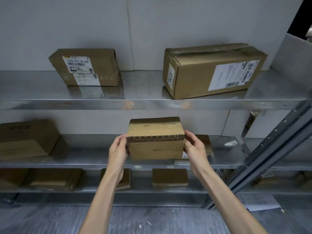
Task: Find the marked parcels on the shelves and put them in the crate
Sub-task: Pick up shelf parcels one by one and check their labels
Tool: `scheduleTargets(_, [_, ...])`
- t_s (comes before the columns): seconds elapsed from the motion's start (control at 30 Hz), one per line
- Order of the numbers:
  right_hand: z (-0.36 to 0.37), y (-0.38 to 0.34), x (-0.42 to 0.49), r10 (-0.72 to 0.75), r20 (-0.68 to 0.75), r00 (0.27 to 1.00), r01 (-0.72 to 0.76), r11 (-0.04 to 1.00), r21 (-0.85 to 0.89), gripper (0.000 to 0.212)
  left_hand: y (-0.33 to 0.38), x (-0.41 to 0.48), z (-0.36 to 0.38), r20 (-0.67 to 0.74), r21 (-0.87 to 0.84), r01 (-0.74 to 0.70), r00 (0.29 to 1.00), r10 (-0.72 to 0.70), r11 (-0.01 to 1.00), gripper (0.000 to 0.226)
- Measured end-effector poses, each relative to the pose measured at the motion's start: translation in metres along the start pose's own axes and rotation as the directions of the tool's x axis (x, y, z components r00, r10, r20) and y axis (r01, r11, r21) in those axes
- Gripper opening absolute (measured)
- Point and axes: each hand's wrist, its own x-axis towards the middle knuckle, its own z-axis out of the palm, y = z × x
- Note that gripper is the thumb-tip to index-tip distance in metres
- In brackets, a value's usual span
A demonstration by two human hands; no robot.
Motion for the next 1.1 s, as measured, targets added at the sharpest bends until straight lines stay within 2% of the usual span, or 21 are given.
scheduleTargets(0.2, [-0.011,-0.003,-0.004,-0.032,0.071,0.997,0.038,0.996,-0.084,0.040,0.002,-0.009,-0.004,-0.005,0.058,-0.030,1.000,0.030,0.998,0.032])
scheduleTargets(0.4, [-0.012,-0.012,-0.011,-0.029,0.074,0.997,0.030,0.999,-0.011,0.036,0.009,-0.020,-0.015,0.021,0.087,-0.050,0.999,0.049,0.995,0.032])
scheduleTargets(0.63, [-0.010,-0.020,-0.018,-0.070,0.027,0.997,0.069,0.996,0.060,0.019,0.016,-0.035,-0.015,-0.012,0.053,-0.107,0.994,0.108,0.993,0.024])
scheduleTargets(0.77, [-0.010,-0.015,-0.018,-0.062,0.044,0.997,0.060,0.997,0.042,0.026,0.015,-0.039,-0.010,-0.051,0.049,-0.118,0.991,0.121,0.992,0.027])
scheduleTargets(0.9, [-0.015,-0.011,-0.015,-0.076,0.058,0.995,0.079,0.995,-0.058,0.033,0.009,-0.038,-0.011,0.001,0.099,-0.098,0.995,0.099,0.990,0.031])
scheduleTargets(1.1, [-0.023,-0.017,-0.017,-0.101,0.093,0.991,0.105,0.993,-0.043,0.037,0.011,-0.039,-0.013,-0.001,0.114,-0.127,0.992,0.128,0.985,0.030])
